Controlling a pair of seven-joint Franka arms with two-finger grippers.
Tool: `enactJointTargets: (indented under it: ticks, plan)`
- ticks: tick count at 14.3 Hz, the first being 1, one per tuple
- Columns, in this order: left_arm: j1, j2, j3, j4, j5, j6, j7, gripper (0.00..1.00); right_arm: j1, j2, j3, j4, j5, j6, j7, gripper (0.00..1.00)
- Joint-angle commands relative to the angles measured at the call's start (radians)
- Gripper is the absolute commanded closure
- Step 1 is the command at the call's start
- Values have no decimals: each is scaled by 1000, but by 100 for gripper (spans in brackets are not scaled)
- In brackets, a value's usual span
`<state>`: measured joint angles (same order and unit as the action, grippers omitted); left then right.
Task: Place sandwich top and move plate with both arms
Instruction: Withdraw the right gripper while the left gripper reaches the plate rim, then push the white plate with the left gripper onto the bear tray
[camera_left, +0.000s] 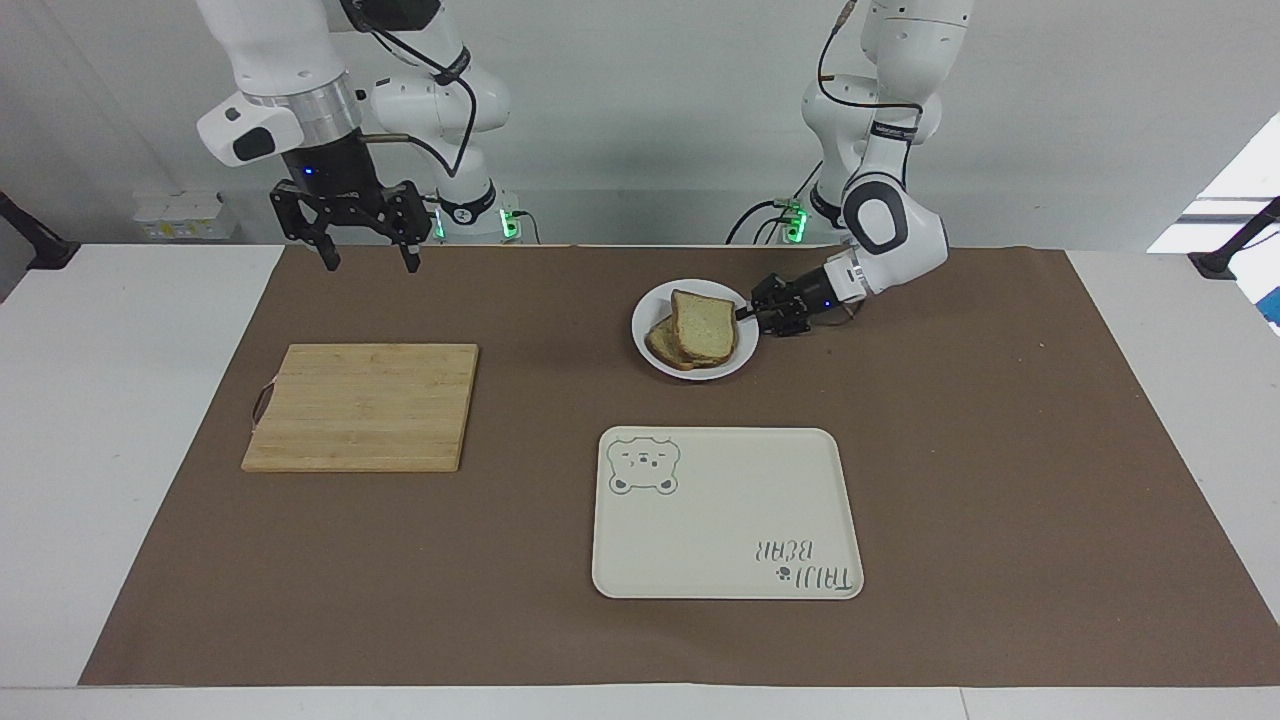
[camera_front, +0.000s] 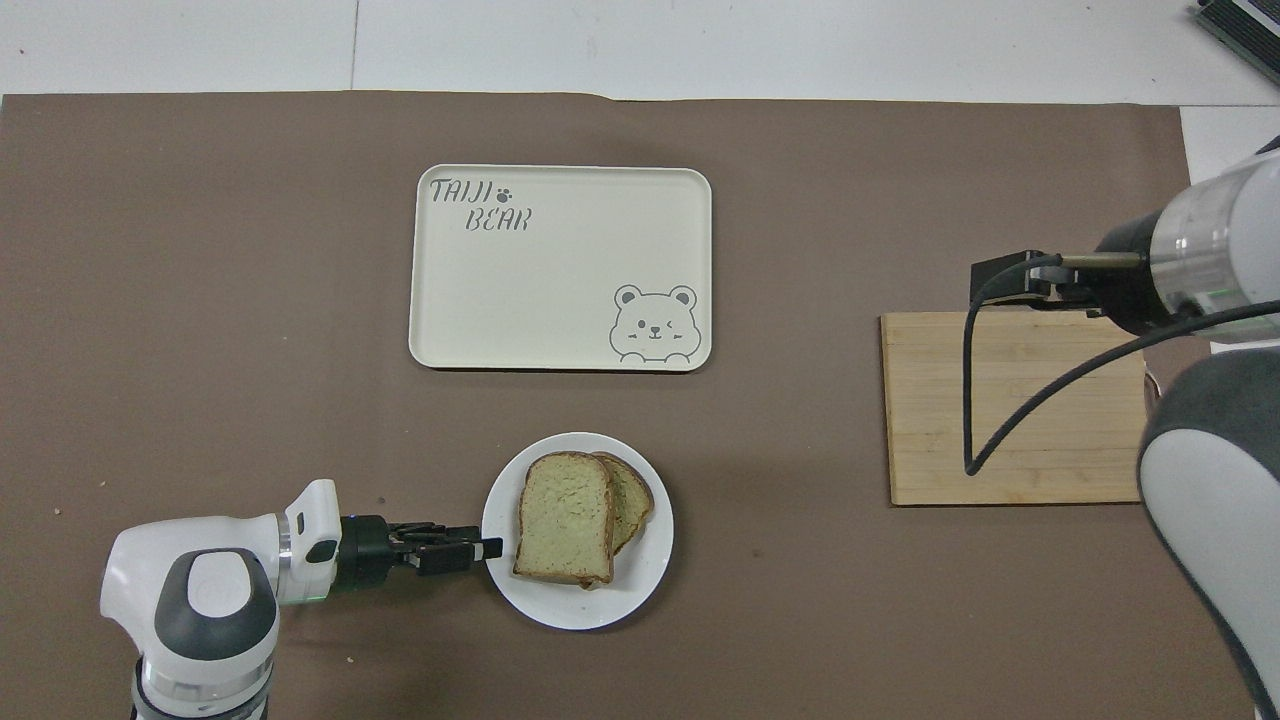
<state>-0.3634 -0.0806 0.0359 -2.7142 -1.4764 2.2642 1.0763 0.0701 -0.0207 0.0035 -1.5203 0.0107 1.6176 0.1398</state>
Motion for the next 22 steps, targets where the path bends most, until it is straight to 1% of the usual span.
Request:
enactJointTargets:
  ticks: [1,2,4,6,8,11,13,14,15,17,18,20,22]
  plan:
    - [-40,2,12,-6,-51,35,25,93,-56,-47,16,-15,-14,-28,-77,0]
    - [-31,1,12,-6,-51,28,24,100,-75,-64,16,-46,-9,-31,-77,0]
    - [-20,-1,13,1,-51,28,22,100,-95,-73,16,-61,-9,-33,-77,0]
    - [14,-5,13,14,-51,21,14,100,-95,-88,15,-87,-14,-22,-72,0]
    - [53,17,13,72,-50,-3,-13,100,-95,-88,15,-106,-14,-21,-68,0]
    - [58,86,18,172,-42,-6,-91,100,-96,-85,16,-115,-20,-10,-65,0]
    - [78,136,18,259,-27,-8,-148,100,-96,-85,16,-115,-20,-13,-65,0]
    - [93,169,18,315,3,-14,-185,100,-98,-85,16,-115,-20,-13,-66,0]
    - [113,207,18,383,49,-35,-241,100,-99,-85,16,-115,-20,-15,-68,0]
    - [165,292,18,550,198,-106,-399,100,-99,-85,15,-115,-20,-13,-66,0]
    - [181,333,18,632,265,-121,-477,100,-99,-84,15,-115,-20,-12,-69,0]
    - [182,405,16,764,301,-115,-568,100,-99,-85,15,-118,-20,-13,-72,0]
    - [199,462,15,833,307,-97,-617,100,-93,-91,16,-135,-20,-13,-72,0]
